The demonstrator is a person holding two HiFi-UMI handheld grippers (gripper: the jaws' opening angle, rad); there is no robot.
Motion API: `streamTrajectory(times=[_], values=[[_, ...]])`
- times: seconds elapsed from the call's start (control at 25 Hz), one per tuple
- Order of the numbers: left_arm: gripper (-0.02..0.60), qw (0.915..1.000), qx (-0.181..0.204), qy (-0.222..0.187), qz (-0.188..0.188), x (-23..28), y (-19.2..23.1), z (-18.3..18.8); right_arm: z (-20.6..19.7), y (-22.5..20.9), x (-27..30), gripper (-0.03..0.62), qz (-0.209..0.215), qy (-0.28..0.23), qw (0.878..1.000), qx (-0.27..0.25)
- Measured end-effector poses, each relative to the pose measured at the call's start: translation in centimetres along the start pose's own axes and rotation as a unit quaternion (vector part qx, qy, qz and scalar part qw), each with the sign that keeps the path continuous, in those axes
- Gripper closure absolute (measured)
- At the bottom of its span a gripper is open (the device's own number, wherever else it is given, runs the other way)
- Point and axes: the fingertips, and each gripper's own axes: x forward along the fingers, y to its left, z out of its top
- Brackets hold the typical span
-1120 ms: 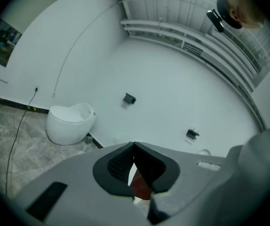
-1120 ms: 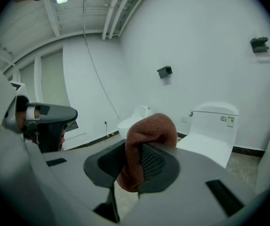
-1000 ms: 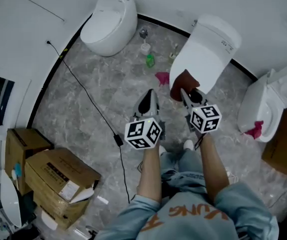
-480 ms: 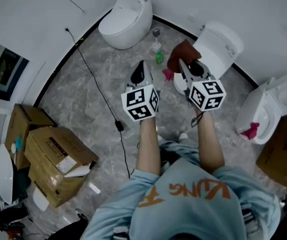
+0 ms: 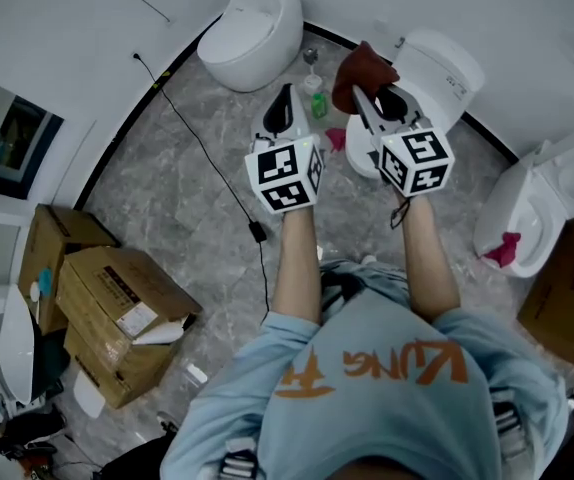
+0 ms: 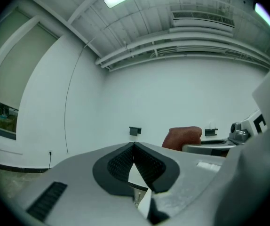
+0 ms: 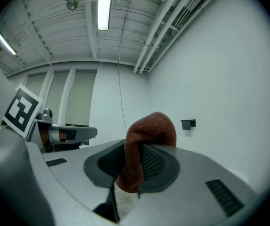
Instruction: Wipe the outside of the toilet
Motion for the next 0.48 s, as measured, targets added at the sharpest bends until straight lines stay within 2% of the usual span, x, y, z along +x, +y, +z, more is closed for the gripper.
streamTrajectory(times=[0.28,0.48], values=[[0.588,0.9998,-0.010,0.001,-0.017,0.7,-2.4,-0.5,0.9,-1.5,-1.1,0.522,0.001,-0.007,1.000,0.003],[0.588,0.9997,-0.024,0.000,-0.001,0.8,-1.1,-0.7,0.9,-1.6,-0.9,0.522,0.012,-0.008,1.000,0.006]])
